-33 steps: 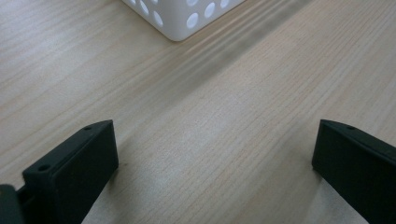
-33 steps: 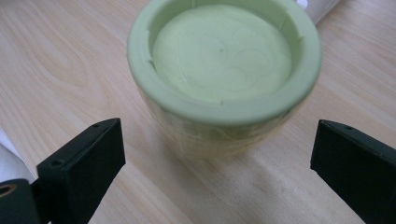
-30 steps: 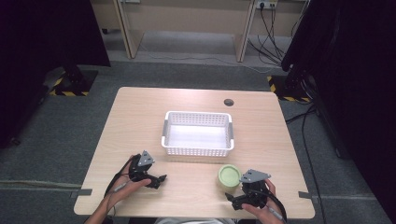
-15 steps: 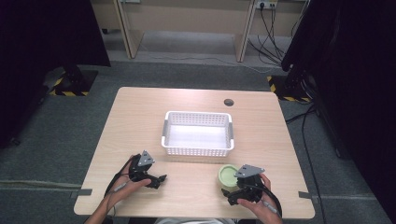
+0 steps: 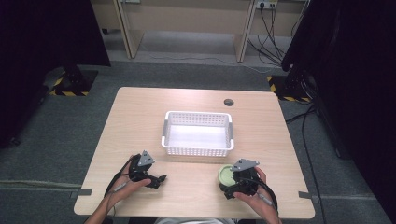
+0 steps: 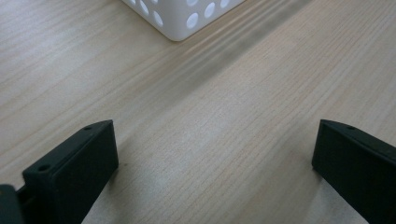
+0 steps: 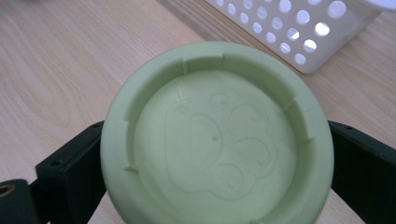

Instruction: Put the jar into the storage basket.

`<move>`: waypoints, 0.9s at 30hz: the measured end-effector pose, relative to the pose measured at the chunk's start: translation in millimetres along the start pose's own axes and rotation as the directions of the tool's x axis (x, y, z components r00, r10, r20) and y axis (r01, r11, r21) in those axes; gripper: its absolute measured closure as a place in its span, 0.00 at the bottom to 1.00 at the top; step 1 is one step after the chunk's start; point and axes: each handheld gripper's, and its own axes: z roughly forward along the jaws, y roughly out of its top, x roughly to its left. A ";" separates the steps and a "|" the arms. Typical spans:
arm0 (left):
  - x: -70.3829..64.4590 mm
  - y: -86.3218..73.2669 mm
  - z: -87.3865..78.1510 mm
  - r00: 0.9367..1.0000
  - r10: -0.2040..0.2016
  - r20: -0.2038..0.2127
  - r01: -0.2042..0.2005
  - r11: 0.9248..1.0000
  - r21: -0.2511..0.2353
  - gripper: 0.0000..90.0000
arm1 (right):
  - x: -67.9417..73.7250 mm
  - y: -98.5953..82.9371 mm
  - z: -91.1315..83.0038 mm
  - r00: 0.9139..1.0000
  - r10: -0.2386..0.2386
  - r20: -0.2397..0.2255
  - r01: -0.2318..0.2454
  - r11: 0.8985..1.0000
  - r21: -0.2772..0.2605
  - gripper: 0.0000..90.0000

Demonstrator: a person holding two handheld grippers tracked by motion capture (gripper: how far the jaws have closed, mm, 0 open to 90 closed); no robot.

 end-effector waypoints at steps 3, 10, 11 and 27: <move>0.0 0.0 0.0 1.000 0.000 0.000 0.000 1.000 0.000 0.00 | -0.3 4.2 3.1 1.000 -0.007 -0.002 0.007 1.000 0.011 0.04; 0.0 0.0 0.0 1.000 0.000 0.000 0.000 1.000 0.000 0.00 | 1.1 12.8 10.3 0.999 -0.029 -0.021 0.030 0.999 0.043 0.11; 0.0 0.0 0.0 1.000 0.000 0.000 0.000 1.000 0.000 0.00 | 2.0 14.2 10.5 0.999 -0.032 -0.016 0.033 0.998 0.050 0.12; 0.0 0.0 0.0 1.000 0.001 0.000 -0.001 1.000 0.000 0.00 | 8.5 31.2 6.4 0.995 -0.077 -0.058 0.079 0.996 0.041 0.12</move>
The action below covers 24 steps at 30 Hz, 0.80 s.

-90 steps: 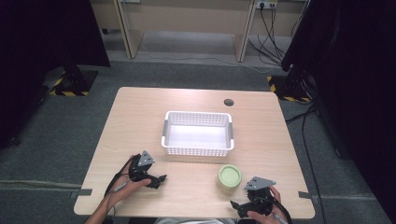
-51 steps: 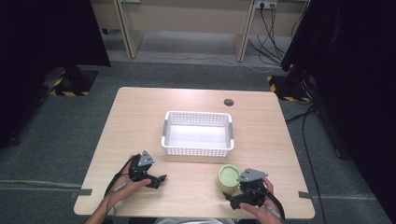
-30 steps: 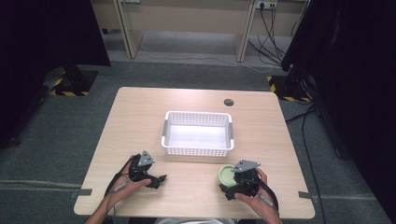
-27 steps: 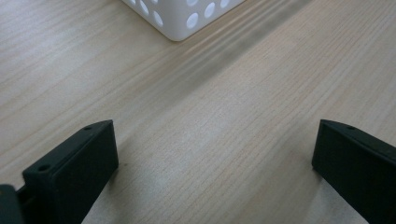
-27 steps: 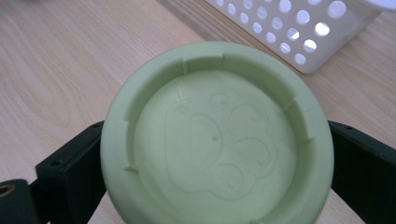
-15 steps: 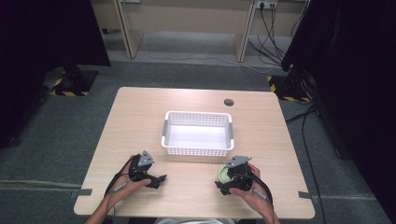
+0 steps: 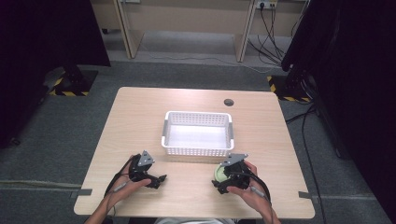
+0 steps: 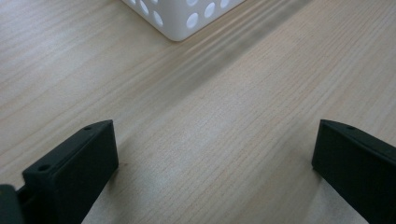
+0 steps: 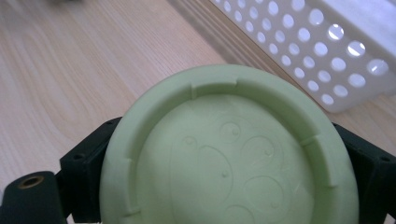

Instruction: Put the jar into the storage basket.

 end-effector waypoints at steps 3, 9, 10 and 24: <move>0.1 0.0 0.0 1.000 0.001 0.000 -0.001 1.000 0.000 0.00 | 1.8 6.9 -2.3 1.000 -0.014 -0.009 0.014 1.000 -0.007 0.12; 0.1 0.0 0.0 1.000 0.001 0.000 -0.001 1.000 0.000 0.00 | 4.6 21.4 -4.5 0.999 -0.042 -0.034 0.042 0.999 -0.011 0.12; 0.1 0.0 0.0 1.000 0.001 0.000 -0.001 1.000 0.000 0.00 | 4.9 23.8 -4.3 0.998 -0.047 -0.038 0.047 0.999 -0.010 0.12; 0.0 0.0 0.1 1.000 0.000 0.000 0.000 1.000 -0.002 0.00 | 5.1 63.1 -4.3 0.994 -0.085 -0.072 0.084 0.996 -0.011 0.12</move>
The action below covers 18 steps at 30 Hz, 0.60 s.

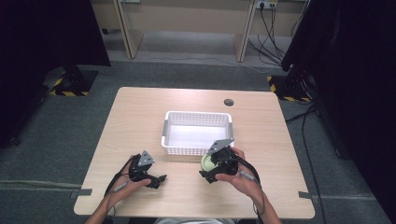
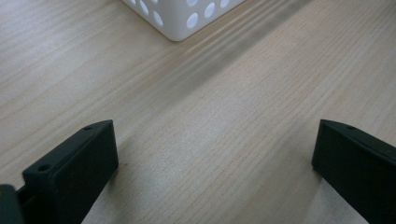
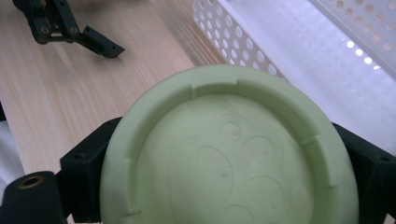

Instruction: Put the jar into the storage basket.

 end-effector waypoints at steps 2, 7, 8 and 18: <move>0.0 0.0 0.0 1.000 -0.001 0.000 0.001 1.000 0.000 0.00 | -0.7 6.3 0.3 1.000 -0.001 -0.003 0.001 1.000 0.002 0.12; 0.0 0.0 0.0 1.000 -0.001 0.000 0.001 1.000 0.000 0.00 | -2.1 21.5 0.9 1.000 -0.012 -0.009 0.012 1.000 0.006 0.12; 0.0 0.0 0.0 1.000 0.000 0.000 0.000 1.000 0.000 0.00 | -2.5 24.2 0.8 1.000 -0.014 -0.011 0.014 1.000 0.007 0.12; -0.1 0.0 0.0 1.000 -0.001 0.000 0.001 1.000 0.001 0.00 | -8.2 50.4 -6.8 1.000 -0.019 -0.001 0.019 1.000 0.004 0.12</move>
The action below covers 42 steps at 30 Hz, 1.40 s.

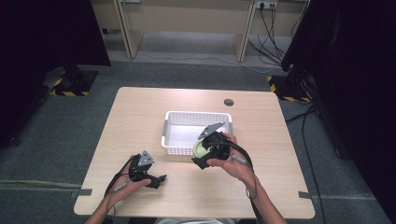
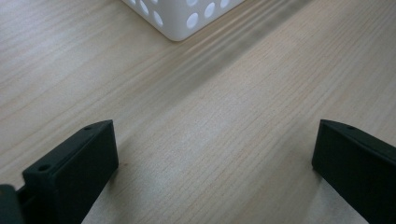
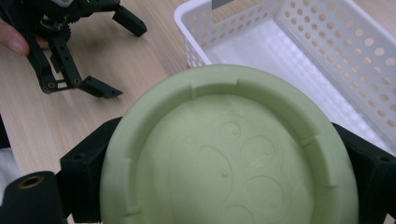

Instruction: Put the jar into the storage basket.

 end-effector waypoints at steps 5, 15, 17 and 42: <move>0.0 0.0 0.0 1.000 0.000 0.000 0.000 1.000 0.000 0.00 | -3.7 13.3 0.2 1.000 0.005 0.002 -0.005 1.000 0.000 0.12; 0.0 0.0 0.0 1.000 0.000 0.000 0.000 1.000 0.000 0.00 | -14.3 35.1 8.9 1.000 0.024 -0.003 -0.024 1.000 0.008 0.12; 0.0 0.0 0.0 1.000 0.000 0.000 0.000 1.000 0.000 0.00 | -16.4 39.3 10.9 1.000 0.025 0.004 -0.025 1.000 0.014 0.12; -0.1 0.0 -0.1 1.000 -0.001 0.001 0.001 1.000 0.001 0.00 | -54.6 74.0 45.4 0.992 0.105 0.064 -0.107 0.993 0.039 0.12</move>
